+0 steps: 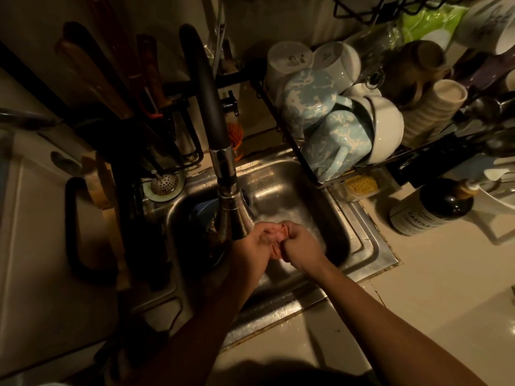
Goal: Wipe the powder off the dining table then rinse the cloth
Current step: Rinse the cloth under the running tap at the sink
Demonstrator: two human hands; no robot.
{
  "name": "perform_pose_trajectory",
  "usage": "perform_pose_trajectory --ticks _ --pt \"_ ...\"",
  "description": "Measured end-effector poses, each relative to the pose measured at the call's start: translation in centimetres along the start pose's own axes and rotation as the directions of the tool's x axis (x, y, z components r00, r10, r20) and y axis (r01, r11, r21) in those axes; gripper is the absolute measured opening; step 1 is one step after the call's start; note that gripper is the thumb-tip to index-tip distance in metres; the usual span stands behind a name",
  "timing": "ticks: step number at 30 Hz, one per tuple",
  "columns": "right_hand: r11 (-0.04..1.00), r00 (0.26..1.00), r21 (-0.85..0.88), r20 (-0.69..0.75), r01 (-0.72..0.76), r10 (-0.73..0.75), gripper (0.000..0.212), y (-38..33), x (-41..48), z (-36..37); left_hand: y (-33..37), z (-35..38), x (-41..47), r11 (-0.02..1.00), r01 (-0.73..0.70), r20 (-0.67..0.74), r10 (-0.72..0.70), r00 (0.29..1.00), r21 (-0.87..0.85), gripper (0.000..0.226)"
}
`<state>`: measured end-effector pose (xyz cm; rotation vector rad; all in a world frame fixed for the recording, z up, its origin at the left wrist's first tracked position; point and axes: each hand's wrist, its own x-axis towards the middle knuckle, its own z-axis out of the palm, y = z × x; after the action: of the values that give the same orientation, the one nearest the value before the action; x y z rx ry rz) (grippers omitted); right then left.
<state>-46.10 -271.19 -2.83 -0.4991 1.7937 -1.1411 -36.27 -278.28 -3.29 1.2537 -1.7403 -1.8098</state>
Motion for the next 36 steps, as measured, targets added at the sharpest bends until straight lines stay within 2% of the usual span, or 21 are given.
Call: perform_pose_trajectory --ticks 2,3,5,7,8,10,11,14,16,17,18,19,22,24,27,28,33,36 --pt "0.996 0.999 0.084 -0.024 0.040 -0.038 0.014 0.3 0.0 0.2 -1.0 0.3 0.7 0.998 0.037 -0.104 -0.041 0.994 -0.043 0.019" --pt "0.993 0.999 0.114 -0.033 0.045 -0.042 0.010 0.7 0.2 0.3 -1.5 0.4 1.0 0.998 0.052 -0.185 -0.060 0.981 -0.047 0.024" --pt "0.985 0.999 0.169 -0.034 -0.015 0.021 0.031 1.2 0.4 0.7 -2.8 0.3 2.1 0.985 0.137 -0.363 -0.165 0.917 -0.102 0.048" --pt "0.977 0.997 0.199 -0.013 -0.075 0.079 0.039 1.2 0.1 1.1 -2.2 0.4 1.8 0.967 0.164 -0.434 -0.234 0.870 -0.193 0.044" --pt "0.973 0.998 0.223 0.005 -0.061 0.061 0.036 1.2 0.0 1.3 -1.7 0.5 1.4 0.976 0.128 -0.418 -0.192 0.888 -0.176 0.037" --pt "0.932 0.997 0.357 0.065 -0.063 0.043 0.030 0.9 -0.4 1.5 -1.3 0.7 0.2 0.990 0.048 -0.304 -0.086 0.949 -0.130 0.028" --pt "0.910 0.994 0.406 0.096 -0.087 0.052 0.031 0.6 -0.6 1.5 -1.0 0.7 -0.4 0.992 0.016 -0.200 -0.041 0.979 -0.127 0.030" --pt "0.904 0.994 0.418 0.096 -0.085 0.049 0.037 0.5 -0.6 1.2 -1.2 -0.6 -1.0 0.992 -0.004 0.066 0.012 0.998 -0.125 0.039" --pt "0.911 0.995 0.408 0.092 -0.058 0.022 0.027 0.8 -0.6 0.5 -1.9 -2.0 -0.5 0.996 -0.084 0.130 0.079 0.988 0.033 0.034" --pt "0.922 0.996 0.386 0.095 -0.041 0.005 0.023 1.0 -0.6 0.0 -1.8 -2.9 -0.3 0.971 -0.138 0.116 0.117 0.986 0.197 0.034" --pt "0.936 0.995 0.351 0.096 -0.026 -0.008 0.021 1.2 -0.6 -0.4 -1.8 -3.7 0.1 0.916 -0.189 0.126 0.154 0.980 0.353 0.039" --pt "0.948 0.994 0.319 0.106 -0.021 -0.014 0.019 1.3 -0.7 -0.8 -1.5 -4.3 0.2 0.865 -0.252 0.166 0.198 0.966 0.435 0.048" --pt "0.974 0.982 0.226 0.187 -0.021 -0.022 0.019 1.4 -1.0 -1.2 -0.1 -4.2 -0.2 0.850 -0.423 0.393 0.289 0.873 0.313 0.055" --pt "0.974 0.969 0.220 0.247 -0.047 -0.009 0.019 1.3 -1.1 -1.5 -0.1 -3.6 -0.2 0.785 -0.532 0.394 0.401 0.827 0.319 0.043" --pt "0.942 0.933 0.310 0.358 -0.131 0.012 0.023 0.9 -1.3 -2.0 -0.2 -3.2 0.0 0.861 -0.455 0.339 0.368 0.866 0.228 0.033" --pt "0.949 0.931 0.288 0.364 -0.126 0.013 0.027 0.8 -1.4 -2.1 -0.4 -3.1 0.1 0.884 -0.420 0.327 0.343 0.881 0.203 0.034" --pt "0.997 0.978 -0.061 0.205 0.056 -0.042 0.028 0.3 -1.5 -2.0 -1.7 -2.1 0.1 0.971 -0.229 0.248 0.206 0.946 0.064 0.026" --pt "0.976 0.983 -0.151 0.118 0.157 -0.140 0.021 0.3 -1.1 -1.3 -0.8 -0.7 0.0 0.993 -0.089 0.073 0.094 0.993 -0.074 0.015"
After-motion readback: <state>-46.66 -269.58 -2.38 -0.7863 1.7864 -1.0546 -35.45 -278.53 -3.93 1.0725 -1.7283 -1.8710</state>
